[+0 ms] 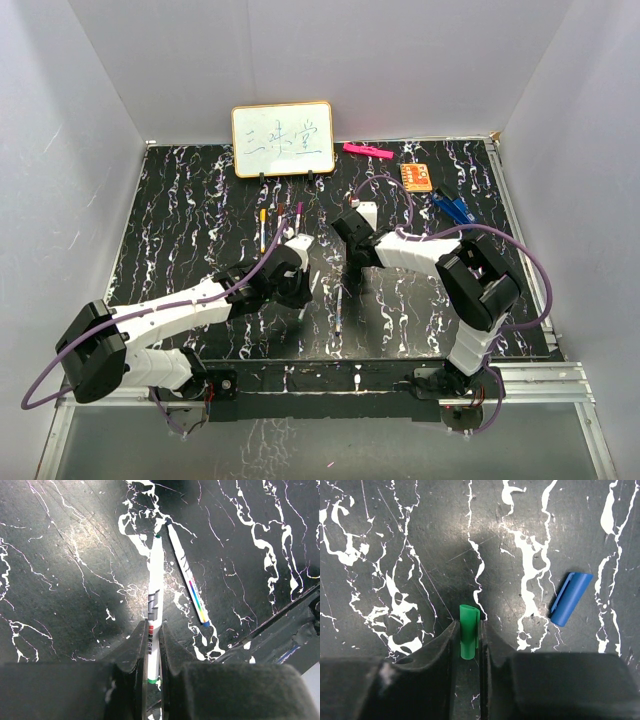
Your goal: Insert the pens into the pen caps
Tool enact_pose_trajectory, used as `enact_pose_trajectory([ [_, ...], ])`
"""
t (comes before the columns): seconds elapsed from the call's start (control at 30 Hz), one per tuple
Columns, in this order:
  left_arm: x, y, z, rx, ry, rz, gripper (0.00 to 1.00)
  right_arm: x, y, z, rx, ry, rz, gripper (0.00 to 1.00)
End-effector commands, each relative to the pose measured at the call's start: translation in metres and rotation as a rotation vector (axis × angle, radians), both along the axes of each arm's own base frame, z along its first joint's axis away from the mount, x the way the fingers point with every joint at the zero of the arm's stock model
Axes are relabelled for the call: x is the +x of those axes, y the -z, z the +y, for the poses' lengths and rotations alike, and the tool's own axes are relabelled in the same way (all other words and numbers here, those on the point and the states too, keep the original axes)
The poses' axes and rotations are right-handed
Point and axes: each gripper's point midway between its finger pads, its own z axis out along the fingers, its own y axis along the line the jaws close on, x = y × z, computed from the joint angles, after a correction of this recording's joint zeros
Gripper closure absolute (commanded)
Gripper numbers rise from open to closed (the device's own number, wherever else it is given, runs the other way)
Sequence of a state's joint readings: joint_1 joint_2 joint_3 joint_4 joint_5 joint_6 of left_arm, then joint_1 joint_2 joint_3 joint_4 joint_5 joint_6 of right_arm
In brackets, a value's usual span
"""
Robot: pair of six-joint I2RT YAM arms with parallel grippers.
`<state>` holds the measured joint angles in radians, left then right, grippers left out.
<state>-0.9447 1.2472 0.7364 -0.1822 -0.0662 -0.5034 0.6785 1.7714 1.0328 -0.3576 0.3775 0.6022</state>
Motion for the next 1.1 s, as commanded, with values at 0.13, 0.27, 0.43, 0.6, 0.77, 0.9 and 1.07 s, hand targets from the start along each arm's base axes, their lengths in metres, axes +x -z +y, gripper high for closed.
enact_pose_trajectory([
  [0.13, -0.002, -0.009, -0.005, -0.021, 0.015, -0.002, 1.00, -0.032, 0.025, -0.020, -0.090, -0.006, 0.165, 1.00],
  [0.27, 0.001, -0.011, -0.004, -0.017, 0.016, -0.019, 1.00, -0.032, 0.028, -0.020, -0.102, -0.013, 0.174, 1.00],
  [0.43, 0.003, -0.014, -0.005, -0.043, 0.011, -0.046, 1.00, -0.016, 0.003, -0.011, -0.065, -0.024, 0.094, 1.00],
  [0.6, 0.009, -0.030, -0.019, -0.126, 0.040, -0.107, 1.00, 0.009, -0.058, 0.002, 0.021, -0.031, -0.075, 1.00],
  [0.77, 0.011, -0.044, -0.041, -0.253, 0.117, -0.175, 1.00, 0.016, -0.126, 0.011, 0.190, -0.054, -0.288, 1.00],
  [0.9, 0.014, -0.056, -0.057, -0.346, 0.145, -0.217, 1.00, 0.010, -0.177, 0.015, 0.336, -0.097, -0.454, 1.00],
  [1.07, 0.017, -0.073, -0.078, -0.473, 0.182, -0.262, 1.00, -0.007, -0.232, 0.020, 0.516, -0.179, -0.635, 1.00],
])
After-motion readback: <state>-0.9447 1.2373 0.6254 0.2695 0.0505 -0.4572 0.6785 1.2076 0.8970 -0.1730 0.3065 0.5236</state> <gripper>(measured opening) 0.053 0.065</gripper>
